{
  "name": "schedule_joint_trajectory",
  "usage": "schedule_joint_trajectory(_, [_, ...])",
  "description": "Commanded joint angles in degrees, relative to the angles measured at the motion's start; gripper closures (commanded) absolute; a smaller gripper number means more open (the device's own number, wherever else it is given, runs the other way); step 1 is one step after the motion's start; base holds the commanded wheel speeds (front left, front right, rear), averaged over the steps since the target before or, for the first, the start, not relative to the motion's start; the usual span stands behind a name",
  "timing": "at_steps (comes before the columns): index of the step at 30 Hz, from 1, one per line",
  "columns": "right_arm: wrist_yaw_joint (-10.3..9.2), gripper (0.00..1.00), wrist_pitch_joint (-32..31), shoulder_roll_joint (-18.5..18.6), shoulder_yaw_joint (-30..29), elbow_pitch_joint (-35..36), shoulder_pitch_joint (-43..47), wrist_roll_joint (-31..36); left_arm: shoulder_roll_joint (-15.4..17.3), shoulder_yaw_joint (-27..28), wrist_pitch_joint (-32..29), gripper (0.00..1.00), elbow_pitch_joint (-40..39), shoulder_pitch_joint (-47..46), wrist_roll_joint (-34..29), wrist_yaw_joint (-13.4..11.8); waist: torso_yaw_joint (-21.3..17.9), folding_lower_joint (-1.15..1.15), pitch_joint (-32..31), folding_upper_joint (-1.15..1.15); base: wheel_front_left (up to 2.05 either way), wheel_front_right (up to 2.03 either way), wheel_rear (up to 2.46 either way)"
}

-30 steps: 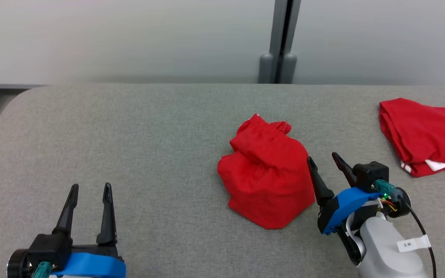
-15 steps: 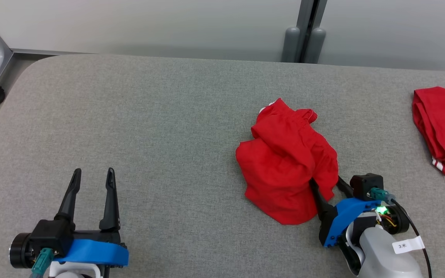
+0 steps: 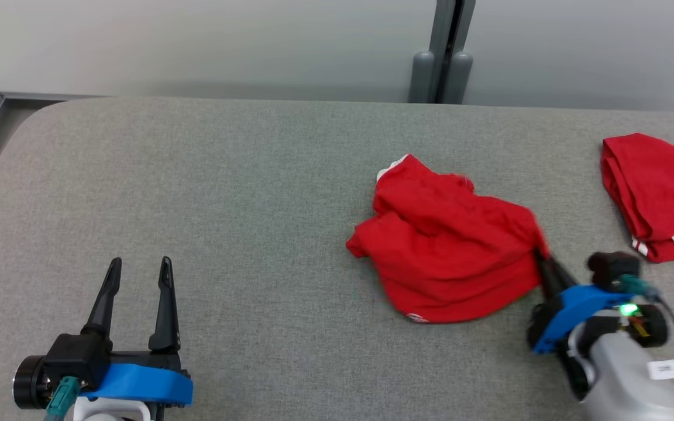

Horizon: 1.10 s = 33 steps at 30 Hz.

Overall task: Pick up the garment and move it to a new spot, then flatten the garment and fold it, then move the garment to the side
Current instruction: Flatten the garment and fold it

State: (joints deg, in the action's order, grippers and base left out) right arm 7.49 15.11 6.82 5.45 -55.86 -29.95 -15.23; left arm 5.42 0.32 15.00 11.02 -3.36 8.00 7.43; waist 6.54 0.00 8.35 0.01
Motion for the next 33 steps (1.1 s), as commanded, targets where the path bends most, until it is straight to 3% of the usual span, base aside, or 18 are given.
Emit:
schedule_joint_trajectory(1, [0.01, 1.0, 0.05, 1.27, -1.08, 1.2, 0.85, 0.07, 0.14, 0.03, 0.24, 0.0, -0.03, 0.34, 0.02, 0.06, -0.37, 0.0, -0.55, -0.01, 0.0, 0.0, 0.0])
schedule_joint_trajectory(7, [0.01, 1.0, 0.05, 5.06, -6.51, 8.06, 1.78, 1.43, -0.18, -0.21, 0.24, 0.0, 0.18, 1.43, 0.14, 0.06, -0.89, 0.0, -2.62, -0.01, 0.0, 0.0, 0.0])
schedule_joint_trajectory(13, [0.01, 1.0, 0.04, 2.65, -3.84, 15.68, 3.06, 2.61, -0.28, -0.47, 0.25, 0.0, 0.3, 2.58, 0.22, 0.06, -0.9, 0.0, -4.81, -0.01, 0.0, 0.0, 0.0])
schedule_joint_trajectory(23, [0.01, 1.0, 0.04, -3.05, 14.94, 23.79, 5.52, -0.16, 0.07, -1.28, 0.25, 0.0, -0.13, 3.11, 0.58, 0.06, 1.71, 0.0, -5.87, -0.01, 0.0, 0.0, 0.0])
schedule_joint_trajectory(33, [0.01, 1.0, 0.04, -3.8, 35.93, 24.57, 7.64, -8.45, 0.22, -2.01, 0.25, 0.0, 0.54, 2.1, 1.29, 0.06, 4.81, 0.0, -4.99, -0.01, 0.0, 0.0, 0.0])
